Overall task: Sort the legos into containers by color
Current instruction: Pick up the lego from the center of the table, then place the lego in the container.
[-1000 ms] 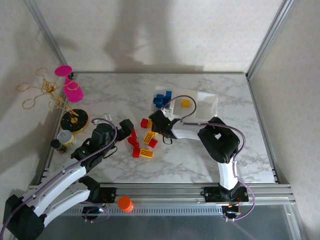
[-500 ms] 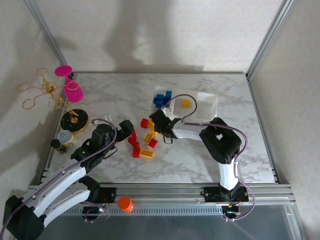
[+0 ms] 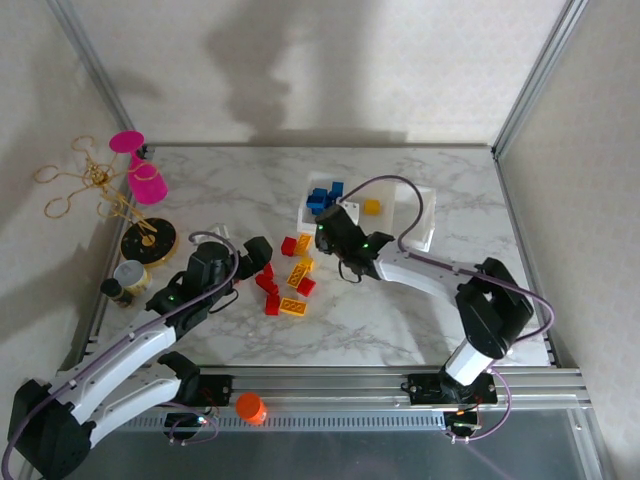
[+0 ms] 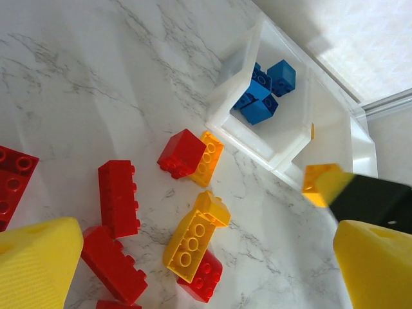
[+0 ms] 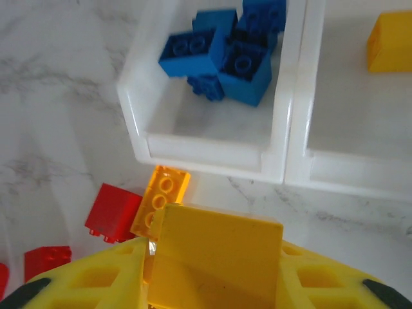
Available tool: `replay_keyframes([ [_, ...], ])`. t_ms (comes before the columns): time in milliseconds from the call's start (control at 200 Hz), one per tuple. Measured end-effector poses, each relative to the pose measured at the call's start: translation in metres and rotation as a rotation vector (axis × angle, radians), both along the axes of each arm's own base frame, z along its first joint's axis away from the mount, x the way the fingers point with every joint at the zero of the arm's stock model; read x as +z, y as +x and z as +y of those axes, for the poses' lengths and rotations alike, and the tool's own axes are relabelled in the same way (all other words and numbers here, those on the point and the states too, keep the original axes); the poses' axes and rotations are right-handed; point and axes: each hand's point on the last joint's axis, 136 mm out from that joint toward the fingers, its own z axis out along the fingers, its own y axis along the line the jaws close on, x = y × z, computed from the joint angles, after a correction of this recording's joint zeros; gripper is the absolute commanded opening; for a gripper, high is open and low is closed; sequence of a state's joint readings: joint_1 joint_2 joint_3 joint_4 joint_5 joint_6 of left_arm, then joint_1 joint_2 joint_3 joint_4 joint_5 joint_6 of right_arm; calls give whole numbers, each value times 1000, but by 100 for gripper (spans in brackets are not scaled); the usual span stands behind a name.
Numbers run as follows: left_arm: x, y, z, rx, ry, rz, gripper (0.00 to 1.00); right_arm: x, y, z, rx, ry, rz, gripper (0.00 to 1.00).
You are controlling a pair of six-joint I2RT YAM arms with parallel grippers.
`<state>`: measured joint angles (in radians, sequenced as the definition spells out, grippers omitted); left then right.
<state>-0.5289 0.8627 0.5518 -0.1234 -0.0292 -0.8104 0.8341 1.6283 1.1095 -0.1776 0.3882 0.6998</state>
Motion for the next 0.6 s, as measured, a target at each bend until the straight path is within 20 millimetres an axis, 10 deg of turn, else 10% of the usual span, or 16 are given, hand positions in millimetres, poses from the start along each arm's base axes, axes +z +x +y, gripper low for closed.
replay_keyframes([
  [315,2,15,-19,-47,-3,10,100,0,67,-79,-141,-76,-4,40],
  [601,6,25,-30,-71,-7,-5,100,-38,114,-87,-132,-144,55,49],
])
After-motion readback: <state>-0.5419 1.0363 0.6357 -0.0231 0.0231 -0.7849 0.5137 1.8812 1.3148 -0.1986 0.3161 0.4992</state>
